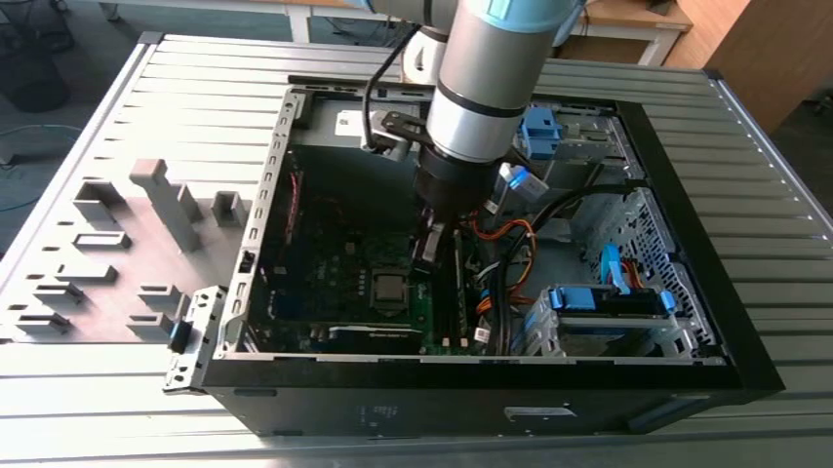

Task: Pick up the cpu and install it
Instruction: 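Install the first cpu locking lever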

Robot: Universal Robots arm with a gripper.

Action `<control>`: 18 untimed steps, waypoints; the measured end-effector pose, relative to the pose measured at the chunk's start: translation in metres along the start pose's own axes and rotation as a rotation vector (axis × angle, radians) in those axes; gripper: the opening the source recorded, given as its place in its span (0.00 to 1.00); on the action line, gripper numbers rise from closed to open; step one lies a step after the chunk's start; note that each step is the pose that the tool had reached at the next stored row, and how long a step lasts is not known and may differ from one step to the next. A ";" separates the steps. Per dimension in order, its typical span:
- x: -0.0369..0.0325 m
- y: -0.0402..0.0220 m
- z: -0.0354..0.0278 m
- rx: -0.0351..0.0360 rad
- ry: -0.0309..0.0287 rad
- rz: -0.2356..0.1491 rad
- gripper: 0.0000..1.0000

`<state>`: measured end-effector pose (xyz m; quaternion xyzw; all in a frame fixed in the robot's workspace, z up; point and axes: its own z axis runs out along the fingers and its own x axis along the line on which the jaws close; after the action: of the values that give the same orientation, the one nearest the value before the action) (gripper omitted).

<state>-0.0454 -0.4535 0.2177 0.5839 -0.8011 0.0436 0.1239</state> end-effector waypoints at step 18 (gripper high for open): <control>-0.0046 0.0047 0.0119 0.0174 0.0573 0.009 0.11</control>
<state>-0.0503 -0.4503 0.2054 0.5798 -0.7995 0.0679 0.1415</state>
